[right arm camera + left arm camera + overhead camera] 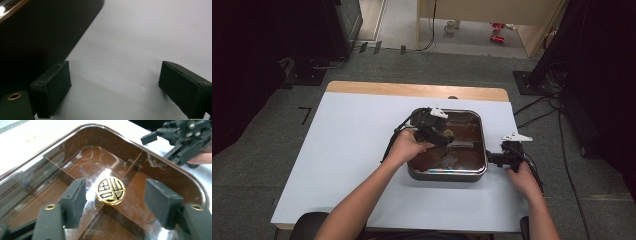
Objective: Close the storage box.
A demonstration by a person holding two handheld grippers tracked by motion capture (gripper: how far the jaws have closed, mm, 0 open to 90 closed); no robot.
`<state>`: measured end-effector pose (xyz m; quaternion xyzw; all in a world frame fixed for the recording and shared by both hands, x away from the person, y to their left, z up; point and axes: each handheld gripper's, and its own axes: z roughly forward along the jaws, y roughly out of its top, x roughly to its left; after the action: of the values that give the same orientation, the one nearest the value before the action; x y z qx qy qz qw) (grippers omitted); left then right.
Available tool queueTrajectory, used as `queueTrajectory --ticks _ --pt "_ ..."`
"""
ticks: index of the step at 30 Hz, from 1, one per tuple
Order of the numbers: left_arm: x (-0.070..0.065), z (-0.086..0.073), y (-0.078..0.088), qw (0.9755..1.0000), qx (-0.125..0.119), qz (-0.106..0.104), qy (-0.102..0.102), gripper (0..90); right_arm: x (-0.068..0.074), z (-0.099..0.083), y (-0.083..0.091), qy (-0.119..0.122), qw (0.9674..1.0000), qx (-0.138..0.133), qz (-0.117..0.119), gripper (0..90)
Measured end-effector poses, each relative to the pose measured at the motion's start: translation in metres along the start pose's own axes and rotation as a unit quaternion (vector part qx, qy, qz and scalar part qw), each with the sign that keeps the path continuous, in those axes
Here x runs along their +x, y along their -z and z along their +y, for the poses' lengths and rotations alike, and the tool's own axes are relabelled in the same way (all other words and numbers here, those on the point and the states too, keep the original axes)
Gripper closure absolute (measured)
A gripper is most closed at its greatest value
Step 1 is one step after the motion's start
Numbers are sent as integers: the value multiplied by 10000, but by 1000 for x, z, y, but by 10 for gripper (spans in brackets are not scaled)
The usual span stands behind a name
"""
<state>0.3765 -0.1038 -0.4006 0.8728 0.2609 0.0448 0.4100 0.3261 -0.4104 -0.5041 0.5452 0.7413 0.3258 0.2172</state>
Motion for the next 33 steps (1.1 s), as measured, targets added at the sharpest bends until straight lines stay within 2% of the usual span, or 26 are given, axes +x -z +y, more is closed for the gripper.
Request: queueTrajectory --ticks 10,14,23,26,33 --pt "2 -10 30 9997 -24 202 -154 273 0 0 0 11 10000 -6 -3 102" --pt "4 -16 40 9997 -74 212 -76 271 0 0 0 0 10000 6 1 102" --pt "11 -40 63 9988 -187 436 109 268 0 0 0 8 10000 3 0 102" --pt "14 -49 70 9984 -147 510 176 268 0 0 0 10 10000 4 0 102" --pt "21 -65 91 9967 -241 714 318 265 0 0 0 5 10000 -1 -1 102"
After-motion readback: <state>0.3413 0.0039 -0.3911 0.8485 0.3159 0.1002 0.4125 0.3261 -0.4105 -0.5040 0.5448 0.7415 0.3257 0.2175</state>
